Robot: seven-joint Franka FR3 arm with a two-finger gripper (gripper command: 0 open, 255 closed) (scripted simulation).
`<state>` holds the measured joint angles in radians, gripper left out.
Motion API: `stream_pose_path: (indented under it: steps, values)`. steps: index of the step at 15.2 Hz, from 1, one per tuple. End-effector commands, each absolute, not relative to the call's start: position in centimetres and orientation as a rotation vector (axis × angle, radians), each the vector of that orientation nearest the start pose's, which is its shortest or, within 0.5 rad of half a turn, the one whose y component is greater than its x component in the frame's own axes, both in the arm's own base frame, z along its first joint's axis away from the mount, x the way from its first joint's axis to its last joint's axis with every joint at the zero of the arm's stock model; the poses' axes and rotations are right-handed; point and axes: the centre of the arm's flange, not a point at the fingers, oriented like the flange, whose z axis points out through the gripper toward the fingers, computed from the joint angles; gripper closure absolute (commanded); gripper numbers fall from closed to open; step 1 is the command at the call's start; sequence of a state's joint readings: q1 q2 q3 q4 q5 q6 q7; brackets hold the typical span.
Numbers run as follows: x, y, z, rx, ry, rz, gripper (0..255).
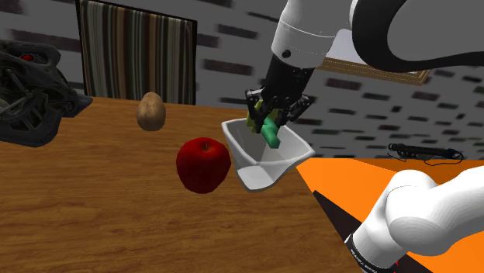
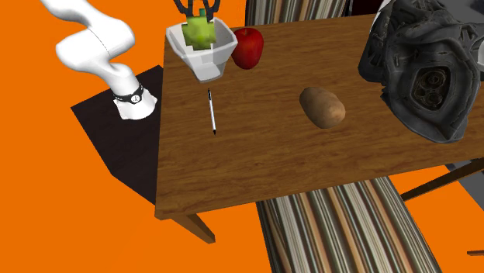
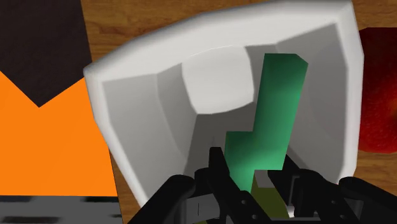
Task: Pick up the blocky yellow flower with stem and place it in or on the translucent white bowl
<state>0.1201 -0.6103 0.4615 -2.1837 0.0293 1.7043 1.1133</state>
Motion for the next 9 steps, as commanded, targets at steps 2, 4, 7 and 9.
stream_pose_path:
  steps: [2, 4, 7, 9]
  values:
    - [30.26, 25.1, 59.7, -3.078, 0.95, -0.358, 255]
    - [30.26, 25.1, 59.7, -3.078, 0.95, -0.358, 255]
    - [30.26, 25.1, 59.69, -3.078, 0.95, -0.358, 0]
    - [30.26, 25.1, 59.69, -3.078, 0.95, -0.358, 0]
